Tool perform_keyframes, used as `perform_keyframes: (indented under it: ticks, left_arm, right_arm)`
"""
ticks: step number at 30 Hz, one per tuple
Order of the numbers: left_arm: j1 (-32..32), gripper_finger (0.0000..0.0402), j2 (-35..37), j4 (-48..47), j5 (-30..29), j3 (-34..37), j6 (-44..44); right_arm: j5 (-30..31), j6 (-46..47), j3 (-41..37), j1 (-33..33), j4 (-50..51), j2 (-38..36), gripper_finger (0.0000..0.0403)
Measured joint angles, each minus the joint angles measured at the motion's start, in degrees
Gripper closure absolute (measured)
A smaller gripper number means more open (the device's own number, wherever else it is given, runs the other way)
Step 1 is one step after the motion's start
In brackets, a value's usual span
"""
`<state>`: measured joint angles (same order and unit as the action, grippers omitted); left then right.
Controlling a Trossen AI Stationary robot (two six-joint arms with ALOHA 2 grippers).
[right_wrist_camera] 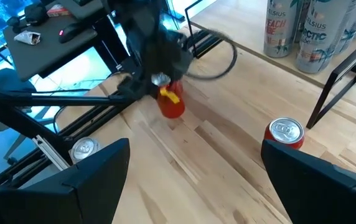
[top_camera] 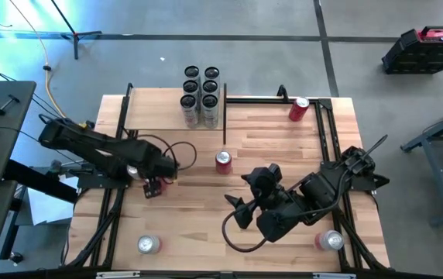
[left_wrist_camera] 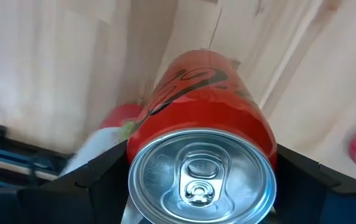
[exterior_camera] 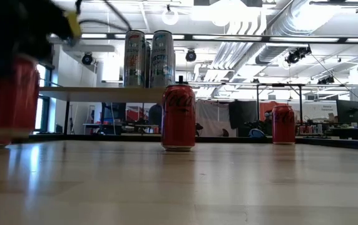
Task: Place canned beverage on shelf
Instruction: Put the bottom left red soda can on the shelf
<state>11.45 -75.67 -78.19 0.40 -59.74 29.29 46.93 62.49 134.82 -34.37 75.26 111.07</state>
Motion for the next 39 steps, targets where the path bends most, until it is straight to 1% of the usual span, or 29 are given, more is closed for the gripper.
perform_keyframes:
  ticks: [3,6,7,10,12,13,16,20,23,25,27,29,33,39]
  left_arm:
    - [-1.57,0.0113,0.6,-6.08,-1.65,-5.88,-4.95]
    - [-3.05,0.0113,0.65,-13.23,-4.79,-12.22,-11.85]
    - [-3.65,0.0113,0.96,-13.1,-4.97,-14.17,-14.25]
    - [-5.95,0.0113,2.8,-10.96,-0.8,-20.62,-21.6]
    - [-7.68,0.0113,2.78,-12.41,-0.92,-24.55,-24.3]
    - [-8.75,0.0113,2.65,-12.94,-1.54,-26.22,-25.93]
    - [-11.7,0.0114,3.14,-11.04,-5.93,-31.41,-31.36]
    - [-15.83,0.0114,3.33,-12.59,-9.84,-35.86,-38.32]
    - [-18.94,0.0114,3.59,-11.43,-13.52,-37.76,-42.97]
    - [-21.26,0.0114,3.84,-12.26,-15.41,-38.02,-46.64]
    - [-23.44,0.0114,4.01,-12.04,-18.91,-38.14,-49.49]
    - [-25.95,0.0114,3.92,-11.8,-21.11,-38.14,-51.76]
    - [-31.16,0.0114,3.94,-11.84,-21.18,-38.03,-53.47]
    - [-38.71,0.0114,2.34,-11.89,-19.51,-34.21,-55.05]
  right_arm:
    - [0.01,-1.68,0.0,0.0,0.02,-0.02,0.0054]
    - [0.01,-3.13,0.0,0.0,0.05,-0.02,0.0054]
    - [0.05,-3.61,0.0,0.04,0.09,-0.02,0.0054]
    - [0.51,-4.73,0.0,0.33,0.36,-0.02,0.0054]
    - [0.77,-5.89,0.0,0.65,0.85,-0.04,0.0054]
    - [1.0,-6.77,0.0,0.84,0.82,-0.04,0.0054]
    - [1.24,-11.37,0.0,1.97,0.82,-0.04,0.0054]
    - [1.09,-18.51,0.01,4.02,1.33,-0.16,0.0054]
    - [0.37,-24.55,0.11,5.85,2.28,-0.73,0.0054]
    - [-0.4,-29.07,0.11,7.25,2.7,-1.69,0.0054]
    - [-0.58,-34.03,0.11,8.78,3.11,-3.08,0.0054]
    - [-0.65,-39.47,0.11,10.24,3.62,-4.86,0.0054]
    - [-0.6,-49.52,0.11,13.65,3.88,-9.37,0.0054]
    - [-0.77,-58.26,0.13,20.11,3.81,-15.94,0.0054]
